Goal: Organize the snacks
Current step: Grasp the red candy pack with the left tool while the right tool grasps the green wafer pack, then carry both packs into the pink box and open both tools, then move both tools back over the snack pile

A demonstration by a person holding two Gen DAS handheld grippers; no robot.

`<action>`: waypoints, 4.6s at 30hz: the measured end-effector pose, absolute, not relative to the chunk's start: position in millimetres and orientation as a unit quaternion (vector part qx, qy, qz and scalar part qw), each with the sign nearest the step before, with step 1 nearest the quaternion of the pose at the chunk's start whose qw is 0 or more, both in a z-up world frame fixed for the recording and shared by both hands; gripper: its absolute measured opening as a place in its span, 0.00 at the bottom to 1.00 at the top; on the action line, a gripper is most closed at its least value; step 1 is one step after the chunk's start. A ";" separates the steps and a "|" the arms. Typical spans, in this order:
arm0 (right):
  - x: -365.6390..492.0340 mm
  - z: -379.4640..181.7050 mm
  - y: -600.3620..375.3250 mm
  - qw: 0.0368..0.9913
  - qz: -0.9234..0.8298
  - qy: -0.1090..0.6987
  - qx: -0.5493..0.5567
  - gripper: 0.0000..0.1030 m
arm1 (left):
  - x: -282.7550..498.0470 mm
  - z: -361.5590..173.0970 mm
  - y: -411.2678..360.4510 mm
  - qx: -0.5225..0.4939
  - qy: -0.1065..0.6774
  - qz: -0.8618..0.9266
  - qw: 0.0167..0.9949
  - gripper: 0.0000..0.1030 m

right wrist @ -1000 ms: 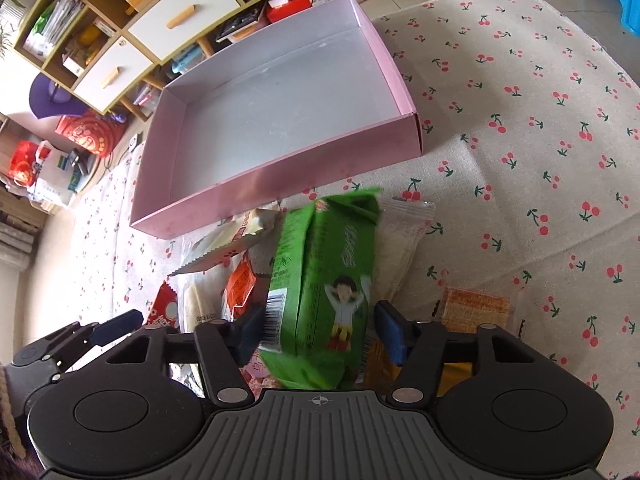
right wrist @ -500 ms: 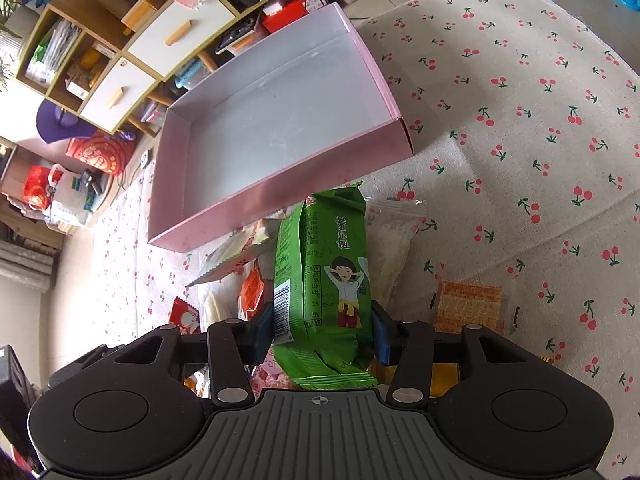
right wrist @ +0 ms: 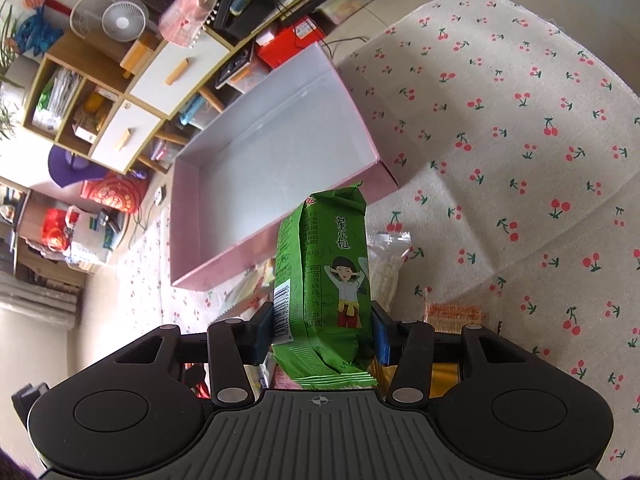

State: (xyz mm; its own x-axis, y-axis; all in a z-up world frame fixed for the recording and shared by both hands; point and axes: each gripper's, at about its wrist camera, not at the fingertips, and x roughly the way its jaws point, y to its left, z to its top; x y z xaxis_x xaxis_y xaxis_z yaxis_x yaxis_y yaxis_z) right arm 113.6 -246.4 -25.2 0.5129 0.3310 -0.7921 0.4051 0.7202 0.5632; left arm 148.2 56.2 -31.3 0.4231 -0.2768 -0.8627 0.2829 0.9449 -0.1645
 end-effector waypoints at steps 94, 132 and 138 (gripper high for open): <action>79.4 -21.2 -214.0 0.874 0.027 0.444 0.195 0.84 | 91.7 -10.2 35.2 0.064 0.424 -0.149 0.891 0.97; 24.9 -63.6 -139.2 0.859 0.157 0.486 -0.039 0.84 | 37.1 -53.0 32.6 0.097 0.477 -0.288 0.825 0.62; 28.4 -63.0 -139.8 0.861 0.147 0.485 -0.039 0.84 | 40.0 -53.1 33.3 0.090 0.482 -0.278 0.826 0.51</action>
